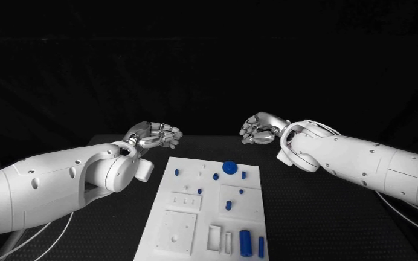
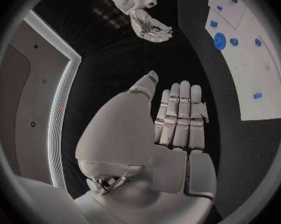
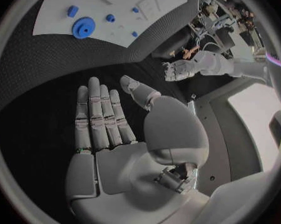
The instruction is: Assemble the parts on the task board
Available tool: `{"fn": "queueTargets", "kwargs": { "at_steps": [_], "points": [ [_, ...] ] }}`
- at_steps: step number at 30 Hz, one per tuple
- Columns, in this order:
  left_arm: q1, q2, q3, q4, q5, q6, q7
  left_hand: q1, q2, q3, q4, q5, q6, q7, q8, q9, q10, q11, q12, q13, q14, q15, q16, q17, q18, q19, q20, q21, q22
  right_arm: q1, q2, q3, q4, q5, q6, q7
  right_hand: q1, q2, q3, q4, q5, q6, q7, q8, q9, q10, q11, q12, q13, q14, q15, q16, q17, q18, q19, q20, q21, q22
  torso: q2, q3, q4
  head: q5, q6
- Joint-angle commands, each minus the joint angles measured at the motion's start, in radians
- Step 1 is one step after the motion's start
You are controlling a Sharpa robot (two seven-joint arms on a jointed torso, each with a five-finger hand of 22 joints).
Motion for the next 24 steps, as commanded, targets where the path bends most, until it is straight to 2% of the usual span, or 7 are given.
{"fn": "queueTargets", "kwargs": {
  "at_steps": [1, 4, 6, 9, 13, 16, 24],
  "points": [
    [0.002, 0.000, 0.001, 0.016, 0.005, 0.034, 0.019, 0.010, 0.002, -0.008, -0.001, 0.004, 0.006, -0.001, -0.007, -0.002, -0.006, 0.004, -0.004, -0.002, -0.007, 0.001, -0.007, 0.000, 0.004, -0.007, 0.000, -0.004, 0.018, -0.005, 0.012, 0.000, 0.002, -0.248, 0.030, -0.039, 0.042, -0.062, 0.021, -0.008, 0.004, 0.003, -0.002, -0.021, -0.012, -0.006, 0.005, -0.044, -0.008, 0.090, -0.021, 0.033, 0.064, 0.026, 0.106, -0.032, 0.041, 0.010, 0.031, -0.0036, 0.0219, -0.007, 0.002],
    [0.002, 0.000, 0.005, 0.025, 0.008, 0.034, 0.019, 0.010, 0.002, -0.008, -0.001, 0.005, 0.006, -0.001, -0.008, -0.003, -0.006, 0.004, -0.005, -0.002, -0.007, 0.001, -0.008, 0.000, 0.004, -0.007, 0.000, -0.004, 0.018, -0.009, 0.021, 0.000, 0.005, -0.306, 0.041, -0.059, 0.068, -0.080, 0.020, -0.007, -0.002, -0.004, -0.005, -0.027, -0.014, -0.041, 0.013, -0.055, -0.010, 0.092, -0.015, 0.034, 0.094, 0.026, 0.112, -0.037, 0.055, 0.029, 0.045, -0.0075, 0.0331, -0.014, 0.006],
    [0.002, -0.002, 0.007, 0.028, 0.009, 0.035, 0.020, 0.009, 0.003, -0.009, -0.001, 0.005, 0.006, -0.001, -0.008, -0.003, -0.006, 0.004, -0.006, -0.003, -0.007, 0.002, -0.009, 0.000, 0.004, -0.008, 0.001, -0.005, 0.018, -0.012, 0.030, 0.001, 0.007, -0.350, 0.037, -0.069, 0.079, -0.082, 0.028, -0.006, -0.008, -0.004, -0.004, -0.029, -0.014, -0.049, 0.014, -0.051, -0.007, 0.093, -0.013, 0.033, 0.109, 0.026, 0.118, -0.038, 0.066, 0.043, 0.051, -0.0094, 0.0381, -0.017, 0.006],
    [0.002, -0.005, 0.008, 0.031, 0.010, 0.034, 0.021, 0.009, 0.003, -0.009, 0.000, 0.005, 0.006, -0.001, -0.009, -0.004, -0.006, 0.004, -0.007, -0.003, -0.007, 0.002, -0.010, 0.000, 0.004, -0.008, 0.001, -0.005, 0.018, -0.013, 0.039, 0.001, 0.012, -0.393, 0.034, -0.081, 0.082, -0.085, 0.033, -0.006, -0.026, 0.009, -0.002, -0.025, -0.012, -0.032, 0.007, -0.042, -0.002, 0.118, -0.021, 0.048, 0.136, 0.026, 0.141, -0.046, 0.090, 0.065, 0.060, -0.0123, 0.0445, -0.022, 0.005],
    [0.002, -0.009, 0.009, 0.034, 0.010, 0.032, 0.022, 0.008, 0.004, -0.010, 0.000, 0.005, 0.006, -0.001, -0.010, -0.004, -0.006, 0.004, -0.007, -0.003, -0.007, 0.002, -0.010, 0.000, 0.004, -0.008, 0.001, -0.005, 0.018, -0.016, 0.043, 0.001, 0.030, -0.446, 0.044, -0.098, 0.070, -0.084, 0.022, -0.006, -0.022, 0.027, -0.001, -0.017, -0.010, -0.004, -0.004, -0.028, 0.003, 0.149, -0.033, 0.076, 0.161, 0.026, 0.174, -0.060, 0.117, 0.081, 0.070, -0.0154, 0.0522, -0.027, 0.002],
    [0.004, -0.012, 0.009, 0.038, 0.010, 0.033, 0.021, 0.008, 0.004, -0.010, 0.000, 0.005, 0.006, -0.001, -0.010, -0.004, -0.006, 0.004, -0.007, -0.003, -0.007, 0.002, -0.011, 0.000, 0.004, -0.008, 0.001, -0.005, 0.018, -0.017, 0.052, 0.001, 0.032, -0.468, 0.041, -0.108, 0.065, -0.081, 0.019, -0.007, -0.024, 0.044, -0.006, -0.013, -0.008, 0.017, -0.013, -0.017, 0.005, 0.159, -0.041, 0.092, 0.182, 0.026, 0.193, -0.073, 0.138, 0.083, 0.076, -0.0174, 0.0558, -0.030, 0.003],
    [0.010, -0.018, 0.010, 0.051, 0.010, 0.034, 0.020, 0.008, 0.004, -0.011, 0.000, 0.005, 0.006, 0.000, -0.011, -0.005, -0.005, 0.004, -0.008, -0.003, -0.007, 0.002, -0.012, 0.000, 0.004, -0.008, 0.001, -0.005, 0.018, -0.034, 0.073, 0.001, 0.012, -0.469, 0.032, -0.116, 0.063, -0.077, 0.029, -0.006, -0.023, 0.058, -0.010, -0.015, -0.011, 0.036, -0.020, -0.011, 0.004, 0.163, -0.047, 0.108, 0.212, 0.026, 0.201, -0.081, 0.161, 0.082, 0.090, -0.0207, 0.0626, -0.040, 0.002]
  ]
}}
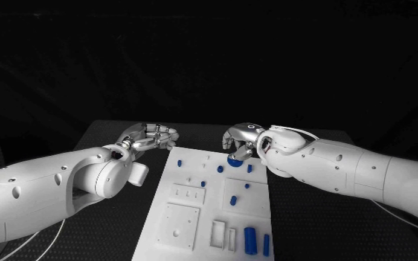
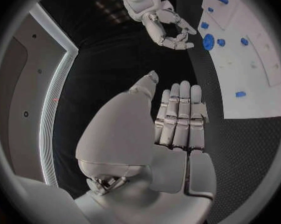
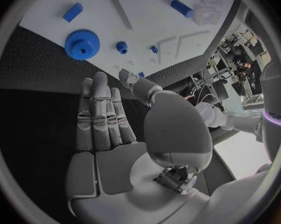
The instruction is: Assemble the parts on the task board
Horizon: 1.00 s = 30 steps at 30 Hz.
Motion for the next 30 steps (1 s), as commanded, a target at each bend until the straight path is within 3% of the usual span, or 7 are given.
{"fn": "queueTargets", "kwargs": {
  "at_steps": [1, 10, 21, 30],
  "points": [
    [0.005, -0.002, 0.001, 0.008, 0.005, 0.017, 0.014, 0.008, 0.004, -0.006, 0.000, 0.005, 0.006, 0.000, -0.004, -0.002, -0.005, 0.004, -0.002, -0.001, -0.007, 0.002, -0.005, 0.001, 0.005, -0.008, 0.001, -0.005, 0.017, -0.004, 0.003, 0.000, -0.005, -0.045, 0.005, -0.023, -0.008, 0.004, 0.008, 0.000, 0.001, 0.007, -0.002, 0.002, -0.002, 0.007, 0.000, 0.004, 0.000, 0.003, 0.000, 0.005, 0.005, 0.014, 0.005, 0.001, 0.009, 0.025, 0.011, -0.0029, 0.0072, -0.004, -0.001],
    [0.013, -0.014, 0.002, 0.024, 0.005, 0.017, 0.013, 0.007, 0.003, -0.009, 0.001, 0.004, 0.006, 0.000, -0.007, -0.003, -0.005, 0.004, -0.004, -0.002, -0.008, 0.002, -0.007, 0.001, 0.005, -0.008, 0.001, -0.005, 0.017, -0.021, 0.019, 0.000, -0.009, -0.076, 0.015, -0.028, -0.031, 0.002, 0.005, 0.001, -0.002, 0.009, -0.001, -0.003, -0.005, 0.015, -0.003, 0.005, -0.002, 0.003, -0.002, 0.011, 0.022, 0.014, 0.006, -0.001, 0.024, 0.024, 0.027, -0.0060, 0.0144, -0.005, -0.003],
    [0.014, -0.010, 0.003, 0.024, 0.005, 0.019, 0.011, 0.010, -0.004, -0.013, -0.003, 0.003, 0.004, 0.001, -0.011, -0.006, -0.006, 0.006, -0.008, -0.003, -0.007, 0.002, -0.012, 0.002, 0.006, -0.008, 0.001, -0.006, 0.017, -0.032, 0.030, 0.000, 0.004, -0.105, 0.027, -0.032, -0.053, -0.004, -0.009, 0.002, 0.003, 0.013, -0.002, -0.005, -0.006, 0.020, -0.005, 0.004, -0.004, 0.001, -0.004, 0.012, 0.034, 0.014, 0.003, -0.002, 0.034, 0.024, 0.046, -0.0109, 0.0189, -0.015, -0.007],
    [0.014, -0.011, 0.003, 0.020, 0.005, 0.021, 0.011, 0.011, -0.006, -0.015, -0.003, 0.001, 0.004, 0.002, -0.013, -0.008, -0.005, 0.006, -0.010, -0.004, -0.007, 0.003, -0.014, 0.002, 0.005, -0.008, 0.002, -0.007, 0.016, -0.041, 0.040, -0.001, -0.002, -0.123, 0.031, -0.037, -0.060, -0.006, -0.015, 0.002, 0.001, 0.012, -0.002, -0.007, -0.007, 0.019, -0.004, 0.003, -0.005, 0.000, -0.004, 0.011, 0.038, 0.014, 0.002, -0.003, 0.038, 0.023, 0.056, -0.0164, 0.0206, -0.012, -0.005]
  ]
}}
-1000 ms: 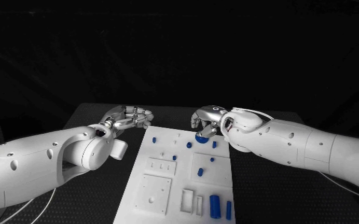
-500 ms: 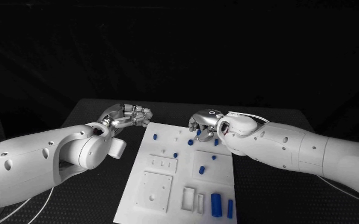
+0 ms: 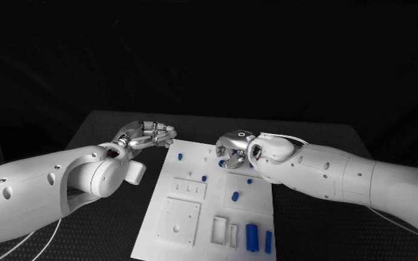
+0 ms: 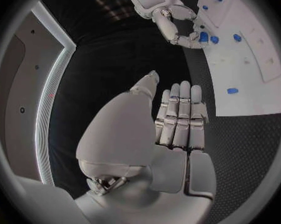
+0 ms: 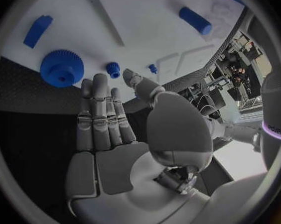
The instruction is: Assemble the parts on the task board
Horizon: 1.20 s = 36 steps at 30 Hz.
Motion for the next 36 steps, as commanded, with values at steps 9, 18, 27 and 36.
{"fn": "queueTargets", "kwargs": {
  "at_steps": [9, 18, 27, 36],
  "points": [
    [0.002, 0.003, 0.001, -0.001, 0.004, 0.020, 0.010, 0.005, -0.001, -0.007, 0.003, -0.001, 0.005, 0.002, -0.005, -0.002, -0.002, 0.003, -0.006, -0.001, -0.007, 0.003, -0.008, 0.002, 0.012, -0.008, 0.002, -0.007, 0.017, -0.011, 0.014, -0.001, -0.023, -0.051, 0.024, -0.012, -0.008, 0.007, -0.006, 0.000, -0.008, 0.008, -0.003, -0.007, -0.002, 0.011, -0.002, 0.003, -0.001, -0.002, -0.006, 0.001, 0.006, 0.008, 0.002, -0.004, 0.010, 0.023, 0.013, -0.0073, 0.0039, -0.003, -0.001],
    [0.002, 0.003, 0.001, -0.002, 0.004, 0.022, 0.009, 0.003, -0.001, -0.008, 0.005, -0.002, 0.005, 0.003, -0.006, -0.003, -0.001, 0.003, -0.008, -0.002, -0.007, 0.003, -0.010, 0.003, 0.012, -0.008, 0.003, -0.007, 0.017, -0.013, 0.013, -0.001, -0.025, -0.065, 0.032, -0.013, -0.005, 0.012, 0.000, 0.000, -0.016, 0.014, -0.005, -0.006, -0.001, 0.015, -0.005, 0.004, -0.001, 0.000, -0.008, 0.001, 0.011, 0.008, 0.002, -0.005, 0.015, 0.023, 0.014, -0.0094, -0.0005, 0.001, -0.006],
    [0.002, 0.004, 0.001, -0.004, 0.004, 0.025, 0.007, 0.001, 0.000, -0.009, 0.008, -0.003, 0.006, 0.003, -0.007, -0.004, -0.001, 0.003, -0.009, -0.002, -0.007, 0.003, -0.012, 0.003, 0.012, -0.008, 0.003, -0.008, 0.017, -0.015, 0.016, -0.001, -0.025, -0.068, 0.024, -0.010, -0.009, 0.030, 0.022, 0.004, -0.027, 0.051, -0.020, 0.006, 0.003, 0.058, -0.021, 0.022, 0.006, 0.026, -0.024, 0.027, 0.040, 0.008, 0.028, -0.017, 0.050, 0.026, 0.011, -0.0266, 0.0365, -0.035, -0.013],
    [0.002, 0.006, 0.001, -0.008, 0.004, 0.028, 0.006, 0.000, 0.000, -0.009, 0.009, -0.003, 0.006, 0.003, -0.008, -0.005, -0.001, 0.003, -0.010, -0.002, -0.007, 0.003, -0.013, 0.003, 0.012, -0.008, 0.002, -0.008, 0.017, -0.017, 0.020, -0.001, -0.023, -0.089, -0.004, -0.031, -0.036, 0.049, 0.051, 0.022, -0.029, 0.111, -0.044, 0.027, 0.015, 0.129, -0.052, 0.046, 0.021, 0.080, -0.055, 0.111, 0.094, 0.008, 0.089, -0.053, 0.151, 0.030, 0.013, -0.0288, 0.0358, -0.034, -0.013]
  ]
}}
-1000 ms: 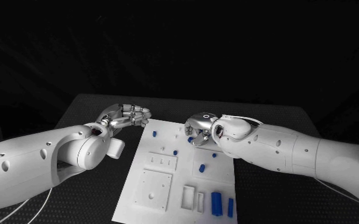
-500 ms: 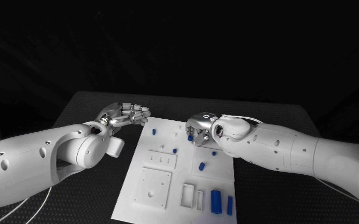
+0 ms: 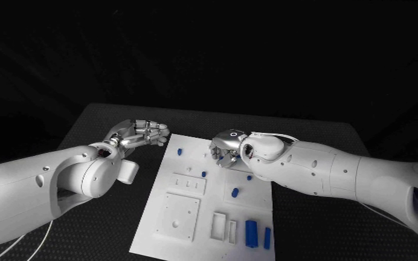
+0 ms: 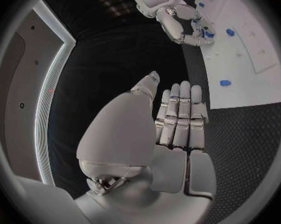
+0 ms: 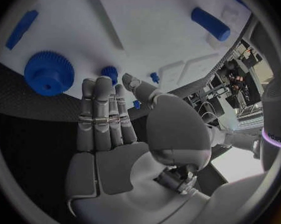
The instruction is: Assemble the parts on the task board
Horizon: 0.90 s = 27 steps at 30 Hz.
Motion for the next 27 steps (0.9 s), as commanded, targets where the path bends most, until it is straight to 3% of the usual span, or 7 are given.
{"fn": "queueTargets", "kwargs": {
  "at_steps": [1, 4, 13, 15, 16, 18, 27],
  "points": [
    [0.001, 0.003, 0.001, 0.000, 0.003, 0.019, 0.007, 0.000, 0.000, -0.004, 0.003, -0.003, 0.006, 0.003, -0.006, -0.002, -0.001, 0.003, -0.006, -0.002, -0.007, 0.003, -0.005, 0.001, 0.013, -0.005, -0.001, -0.004, 0.017, -0.002, 0.003, 0.000, 0.003, -0.039, -0.017, -0.023, -0.006, 0.003, 0.018, 0.002, -0.003, 0.021, -0.008, 0.007, 0.007, 0.022, -0.010, 0.006, 0.005, 0.020, -0.014, 0.054, 0.027, 0.007, 0.028, -0.023, 0.063, 0.029, 0.001, -0.0017, 0.0000, 0.001, 0.001],
    [0.001, 0.003, 0.001, 0.000, 0.003, 0.019, 0.007, 0.000, 0.000, -0.004, 0.003, -0.003, 0.006, 0.003, -0.006, -0.002, -0.001, 0.002, -0.006, -0.002, -0.007, 0.003, -0.006, 0.001, 0.013, -0.005, -0.001, -0.004, 0.017, -0.002, 0.002, 0.000, 0.000, -0.045, -0.007, -0.028, -0.002, 0.005, 0.045, 0.004, -0.007, 0.032, -0.013, 0.012, 0.016, 0.039, -0.016, 0.007, 0.009, 0.021, -0.020, 0.095, 0.047, 0.007, 0.030, -0.035, 0.111, 0.028, 0.001, -0.0019, -0.0009, 0.002, 0.000],
    [0.001, 0.002, 0.001, 0.000, 0.003, 0.020, 0.003, 0.000, -0.001, -0.005, 0.004, -0.003, 0.006, 0.003, -0.007, -0.003, -0.002, 0.002, -0.008, -0.002, -0.007, 0.003, -0.007, 0.001, 0.013, -0.005, -0.001, -0.004, 0.017, -0.002, -0.001, 0.000, -0.002, -0.026, -0.043, -0.022, -0.009, -0.014, 0.049, -0.009, -0.007, 0.011, -0.005, 0.001, 0.018, 0.020, -0.007, -0.012, 0.004, 0.007, -0.010, 0.120, 0.053, 0.007, 0.009, -0.036, 0.147, 0.026, 0.002, -0.0038, -0.0024, 0.004, 0.004],
    [0.001, 0.002, 0.001, 0.000, 0.003, 0.021, 0.003, 0.000, -0.001, -0.005, 0.004, -0.003, 0.006, 0.003, -0.007, -0.003, -0.002, 0.002, -0.008, -0.002, -0.007, 0.003, -0.007, 0.001, 0.013, -0.005, -0.001, -0.004, 0.017, -0.002, -0.001, 0.000, -0.002, -0.019, -0.058, -0.018, -0.010, -0.023, 0.045, -0.014, -0.007, -0.002, 0.000, -0.007, 0.016, 0.005, -0.002, -0.021, 0.000, 0.004, -0.006, 0.123, 0.053, 0.007, 0.005, -0.036, 0.150, 0.026, 0.003, -0.0037, -0.0023, 0.005, 0.006],
    [0.001, 0.002, 0.001, 0.000, 0.003, 0.021, 0.003, 0.000, -0.002, -0.006, 0.005, -0.004, 0.005, 0.004, -0.008, -0.003, -0.003, 0.003, -0.009, -0.003, -0.009, 0.003, -0.009, 0.001, 0.013, -0.006, -0.001, -0.005, 0.017, -0.002, -0.001, 0.000, -0.002, -0.011, -0.068, -0.016, -0.020, -0.046, 0.031, -0.018, -0.004, -0.033, 0.013, -0.024, 0.008, -0.028, 0.010, -0.040, -0.009, -0.001, 0.006, 0.124, 0.053, 0.007, -0.002, -0.034, 0.153, 0.026, 0.003, -0.0037, -0.0023, 0.005, 0.006],
    [0.001, 0.003, 0.001, 0.000, 0.003, 0.022, 0.003, 0.000, -0.003, -0.007, 0.005, -0.005, 0.005, 0.004, -0.009, -0.004, -0.004, 0.003, -0.010, -0.003, -0.009, 0.004, -0.010, 0.001, 0.013, -0.006, -0.001, -0.005, 0.017, -0.002, -0.001, 0.000, -0.001, -0.008, -0.078, -0.013, -0.026, -0.062, 0.014, -0.020, -0.004, -0.057, 0.025, -0.039, 0.002, -0.057, 0.021, -0.056, -0.016, -0.006, 0.016, 0.130, 0.053, 0.007, -0.009, -0.032, 0.159, 0.026, 0.003, -0.0037, -0.0026, 0.005, 0.007],
    [0.001, 0.002, 0.001, -0.001, 0.003, 0.025, 0.001, 0.000, -0.004, -0.008, 0.007, -0.007, 0.004, 0.005, -0.010, -0.005, -0.004, 0.003, -0.012, -0.004, -0.010, 0.004, -0.012, 0.002, 0.012, -0.007, -0.001, -0.006, 0.017, -0.002, -0.017, 0.000, 0.013, -0.003, -0.099, -0.010, -0.028, -0.091, -0.043, -0.017, 0.002, -0.102, 0.045, -0.061, -0.005, -0.111, 0.042, -0.074, -0.025, -0.011, 0.037, 0.161, 0.050, 0.007, -0.022, -0.029, 0.190, 0.025, 0.003, -0.0048, -0.0025, 0.004, 0.009]
  ]
}}
